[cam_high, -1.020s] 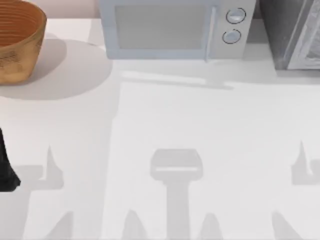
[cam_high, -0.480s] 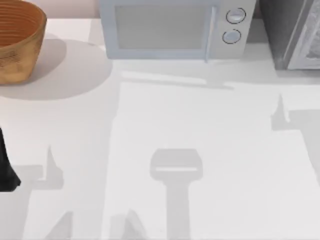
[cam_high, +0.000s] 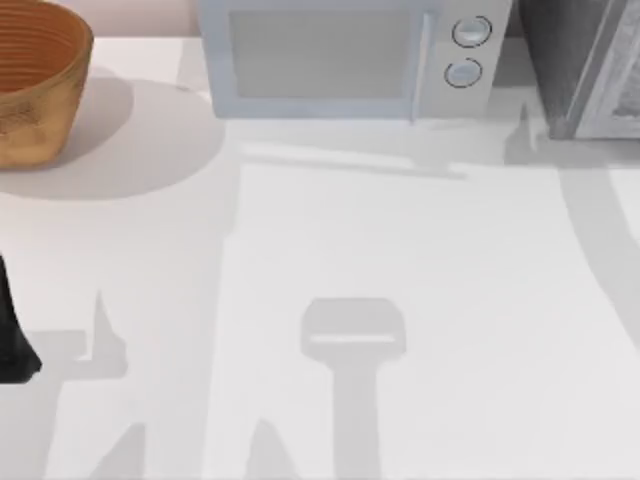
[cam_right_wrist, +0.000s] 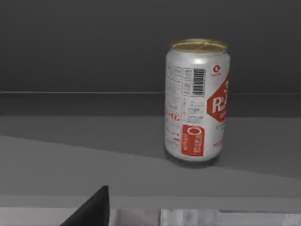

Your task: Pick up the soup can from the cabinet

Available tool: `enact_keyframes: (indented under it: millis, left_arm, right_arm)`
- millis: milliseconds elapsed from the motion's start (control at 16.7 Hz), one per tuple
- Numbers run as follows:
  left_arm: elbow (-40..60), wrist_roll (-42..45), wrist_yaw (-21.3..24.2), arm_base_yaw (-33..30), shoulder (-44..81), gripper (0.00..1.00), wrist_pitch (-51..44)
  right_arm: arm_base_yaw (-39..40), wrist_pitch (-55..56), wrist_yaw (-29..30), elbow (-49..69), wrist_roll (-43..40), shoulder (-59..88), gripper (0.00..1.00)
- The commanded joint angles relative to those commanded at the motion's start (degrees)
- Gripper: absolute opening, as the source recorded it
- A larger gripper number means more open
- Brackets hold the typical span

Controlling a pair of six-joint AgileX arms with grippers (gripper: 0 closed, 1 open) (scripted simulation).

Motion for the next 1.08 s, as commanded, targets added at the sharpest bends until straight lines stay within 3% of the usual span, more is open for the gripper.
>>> enact_keyframes:
  millis: [360,1080]
  left_arm:
    - [0.0,0.0,0.0,0.0,0.0,1.0,0.0]
    - [0.0,0.0,0.0,0.0,0.0,1.0,0.0]
  right_arm:
    - [1.1,-3.4,1.9,13.5,0.1,10.6,1.0]
    - [0.2,3.6,1.7,7.3,0.1,10.9,1.0]
